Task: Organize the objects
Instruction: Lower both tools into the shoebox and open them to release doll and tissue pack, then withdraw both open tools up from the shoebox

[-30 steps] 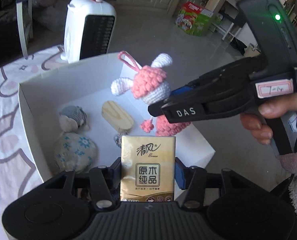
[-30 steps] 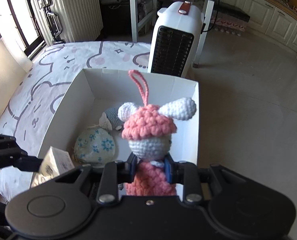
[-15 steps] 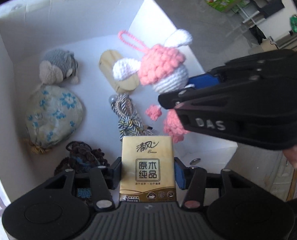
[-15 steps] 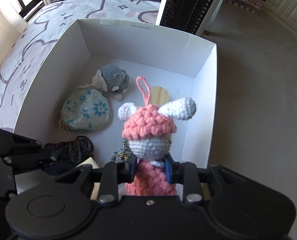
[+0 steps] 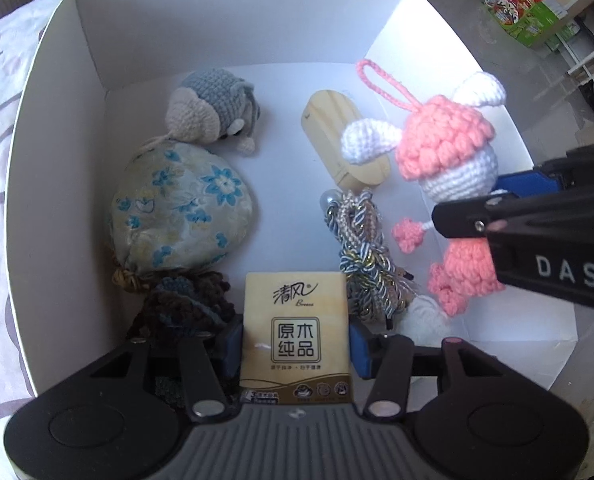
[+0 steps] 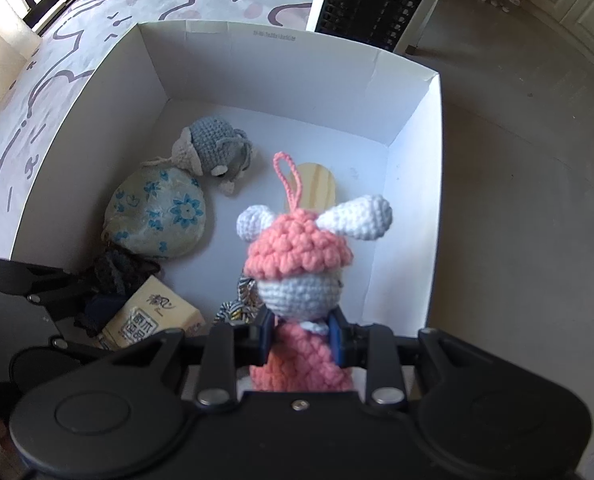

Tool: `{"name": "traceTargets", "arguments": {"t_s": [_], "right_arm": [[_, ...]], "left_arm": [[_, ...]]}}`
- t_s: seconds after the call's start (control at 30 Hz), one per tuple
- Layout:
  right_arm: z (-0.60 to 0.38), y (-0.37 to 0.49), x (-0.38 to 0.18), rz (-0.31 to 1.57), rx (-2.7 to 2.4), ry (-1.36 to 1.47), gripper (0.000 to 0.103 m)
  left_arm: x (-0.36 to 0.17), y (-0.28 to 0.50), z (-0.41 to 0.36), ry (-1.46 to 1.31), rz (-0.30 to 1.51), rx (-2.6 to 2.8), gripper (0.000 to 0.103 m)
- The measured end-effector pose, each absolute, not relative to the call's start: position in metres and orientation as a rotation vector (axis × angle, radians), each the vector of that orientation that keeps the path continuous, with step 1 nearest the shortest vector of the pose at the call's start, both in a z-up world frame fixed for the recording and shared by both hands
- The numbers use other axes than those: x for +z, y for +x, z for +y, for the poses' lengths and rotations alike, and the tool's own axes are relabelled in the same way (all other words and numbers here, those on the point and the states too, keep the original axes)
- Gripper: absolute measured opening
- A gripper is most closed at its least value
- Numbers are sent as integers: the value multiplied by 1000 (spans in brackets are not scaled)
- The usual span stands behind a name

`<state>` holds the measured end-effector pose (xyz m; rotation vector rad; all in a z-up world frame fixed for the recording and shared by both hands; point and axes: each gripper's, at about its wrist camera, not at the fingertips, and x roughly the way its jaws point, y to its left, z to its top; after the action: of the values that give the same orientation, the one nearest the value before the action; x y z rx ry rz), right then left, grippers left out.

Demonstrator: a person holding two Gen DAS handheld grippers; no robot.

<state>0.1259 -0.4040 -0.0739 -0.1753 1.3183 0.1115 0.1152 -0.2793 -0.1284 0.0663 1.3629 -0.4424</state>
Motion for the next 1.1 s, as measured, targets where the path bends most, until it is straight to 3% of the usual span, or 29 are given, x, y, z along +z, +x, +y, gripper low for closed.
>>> {"name": "traceTargets", "arguments": {"t_s": [0.03, 0.17, 0.37, 0.67, 1.1], "right_arm": [[-404, 126, -74, 1321, 107, -175, 29], [-408, 127, -78, 1334, 91, -153, 30], [-415, 129, -77, 1331, 66, -116, 37], [-421, 123, -56, 1280, 51, -57, 39], [-418, 80, 13, 1077, 20, 73, 51]], "left_arm": [[-127, 113, -282, 83, 1354, -447, 54], [-115, 105, -291, 133, 1333, -495, 73], [-98, 95, -292, 192, 1281, -524, 73], [-87, 95, -285, 179, 1262, -518, 73], [-14, 96, -230, 172, 1133, -441, 78]]}}
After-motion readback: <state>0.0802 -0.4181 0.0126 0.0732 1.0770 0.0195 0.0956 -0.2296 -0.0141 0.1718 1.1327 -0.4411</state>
